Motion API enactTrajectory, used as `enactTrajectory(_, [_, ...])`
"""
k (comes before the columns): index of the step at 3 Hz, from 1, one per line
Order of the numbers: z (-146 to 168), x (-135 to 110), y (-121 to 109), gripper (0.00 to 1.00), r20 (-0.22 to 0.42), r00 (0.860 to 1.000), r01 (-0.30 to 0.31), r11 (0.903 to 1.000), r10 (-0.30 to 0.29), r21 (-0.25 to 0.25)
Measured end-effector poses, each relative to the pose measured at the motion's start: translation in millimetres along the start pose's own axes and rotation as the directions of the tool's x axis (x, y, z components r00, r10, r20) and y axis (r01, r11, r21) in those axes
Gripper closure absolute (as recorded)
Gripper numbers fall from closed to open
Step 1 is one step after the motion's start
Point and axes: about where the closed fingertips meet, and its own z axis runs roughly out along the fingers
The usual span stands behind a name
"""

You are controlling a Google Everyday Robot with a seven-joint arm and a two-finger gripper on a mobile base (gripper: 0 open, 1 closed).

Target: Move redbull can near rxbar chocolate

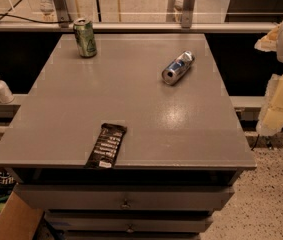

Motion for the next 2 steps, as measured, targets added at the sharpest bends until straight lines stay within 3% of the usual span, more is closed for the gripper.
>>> enactTrajectory(2, [2.7,-2.9,-3.1,0.0,0.005,1.0,0.009,1.0,-0.009,0.002])
